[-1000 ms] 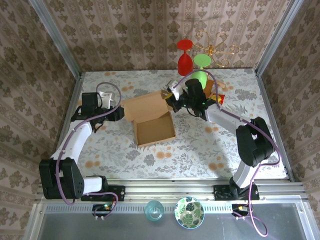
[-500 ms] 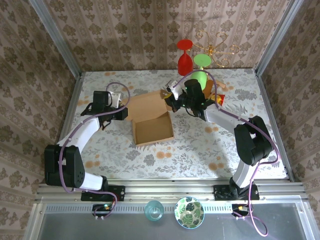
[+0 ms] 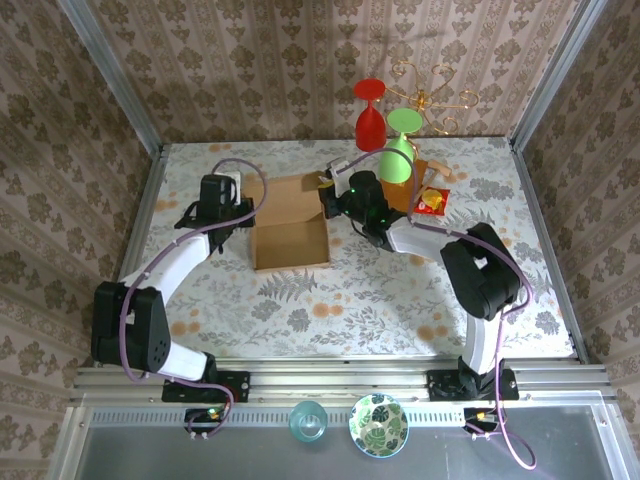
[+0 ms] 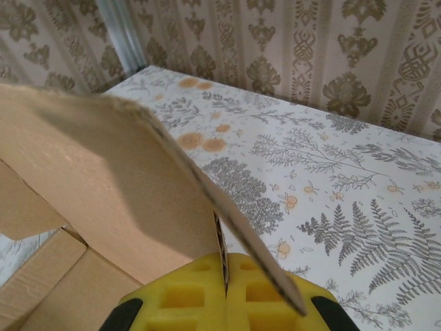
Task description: Fold the paper box
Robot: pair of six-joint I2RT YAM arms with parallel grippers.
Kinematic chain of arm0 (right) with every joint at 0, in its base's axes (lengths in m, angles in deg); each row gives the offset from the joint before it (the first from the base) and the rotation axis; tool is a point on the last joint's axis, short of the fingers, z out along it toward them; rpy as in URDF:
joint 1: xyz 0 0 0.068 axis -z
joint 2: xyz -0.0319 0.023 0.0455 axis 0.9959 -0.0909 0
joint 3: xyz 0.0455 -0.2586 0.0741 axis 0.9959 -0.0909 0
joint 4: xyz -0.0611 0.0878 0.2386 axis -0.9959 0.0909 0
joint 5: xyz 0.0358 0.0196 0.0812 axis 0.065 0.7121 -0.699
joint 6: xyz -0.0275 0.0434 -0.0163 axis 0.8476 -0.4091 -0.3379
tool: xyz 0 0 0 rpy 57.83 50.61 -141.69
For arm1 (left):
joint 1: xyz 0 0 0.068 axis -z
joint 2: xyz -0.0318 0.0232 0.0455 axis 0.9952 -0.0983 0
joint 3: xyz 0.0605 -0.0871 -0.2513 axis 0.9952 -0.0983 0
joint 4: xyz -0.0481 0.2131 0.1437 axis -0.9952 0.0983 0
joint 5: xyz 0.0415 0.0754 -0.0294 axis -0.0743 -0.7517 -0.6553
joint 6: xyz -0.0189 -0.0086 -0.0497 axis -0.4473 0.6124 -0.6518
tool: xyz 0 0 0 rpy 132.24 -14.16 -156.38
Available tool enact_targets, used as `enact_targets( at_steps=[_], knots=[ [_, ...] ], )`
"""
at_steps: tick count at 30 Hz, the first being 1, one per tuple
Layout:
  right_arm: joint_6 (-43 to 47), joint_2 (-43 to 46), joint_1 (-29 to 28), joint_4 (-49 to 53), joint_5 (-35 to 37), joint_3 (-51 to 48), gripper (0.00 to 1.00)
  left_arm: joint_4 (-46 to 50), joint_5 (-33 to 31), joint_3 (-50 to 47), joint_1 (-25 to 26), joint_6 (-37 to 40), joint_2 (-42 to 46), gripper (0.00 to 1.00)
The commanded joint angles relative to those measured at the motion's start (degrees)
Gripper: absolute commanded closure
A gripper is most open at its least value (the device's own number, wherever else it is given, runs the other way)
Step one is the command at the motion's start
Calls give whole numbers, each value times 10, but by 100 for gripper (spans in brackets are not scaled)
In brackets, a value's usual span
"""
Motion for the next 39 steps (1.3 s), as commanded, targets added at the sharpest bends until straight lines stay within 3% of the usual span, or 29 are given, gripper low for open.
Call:
enact_targets(
  at_steps=[1,7,17,31,39],
  knots=[
    [-56,-33,-8,-67,42,42,100,-151,-11,-7,2,-41,-5,99],
    [-89,-81,-17,-95,62,68,100,-276,31,-57,-12,-80,-32,100],
    [-109,-104,-35,-124,84,41,100,-423,49,-165,-10,-113,-33,100],
    [-118,-79,-41,-189,100,-53,97,-559,12,-291,25,-77,-8,100],
    [-122,-70,-42,-208,101,-97,92,-576,-23,-336,45,-57,3,100]
  ],
)
